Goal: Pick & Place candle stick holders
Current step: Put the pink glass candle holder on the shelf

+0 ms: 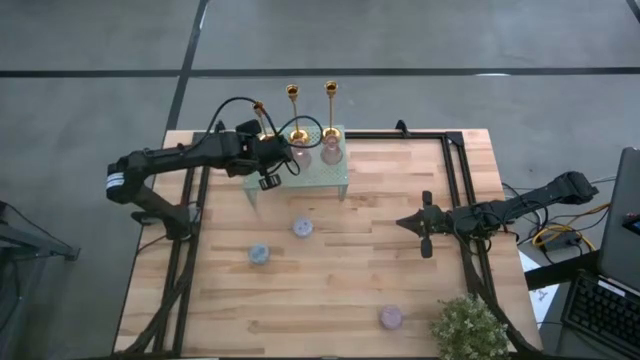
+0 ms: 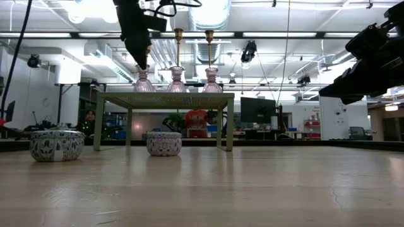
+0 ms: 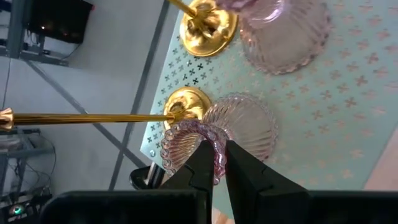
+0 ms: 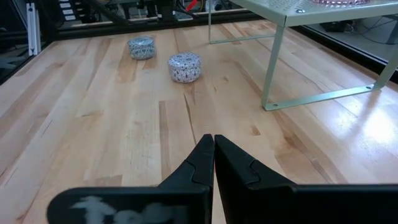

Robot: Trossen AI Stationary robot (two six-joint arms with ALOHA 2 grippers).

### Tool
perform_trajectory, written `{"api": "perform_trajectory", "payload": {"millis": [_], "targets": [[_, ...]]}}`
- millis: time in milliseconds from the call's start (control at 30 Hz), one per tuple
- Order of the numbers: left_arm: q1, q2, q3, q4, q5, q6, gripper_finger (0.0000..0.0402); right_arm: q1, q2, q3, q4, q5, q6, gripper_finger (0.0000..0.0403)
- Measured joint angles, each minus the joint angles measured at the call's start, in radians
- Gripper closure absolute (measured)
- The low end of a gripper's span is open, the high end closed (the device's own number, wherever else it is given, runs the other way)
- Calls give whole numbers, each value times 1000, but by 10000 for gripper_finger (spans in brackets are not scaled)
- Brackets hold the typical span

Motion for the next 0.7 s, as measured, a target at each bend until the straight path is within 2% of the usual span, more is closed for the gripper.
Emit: {"api": "perform_trajectory", "payload": {"millis": [700], "targets": [[23,1,0,0,26,-8,371,0,0,0,0,0,0,394]]}}
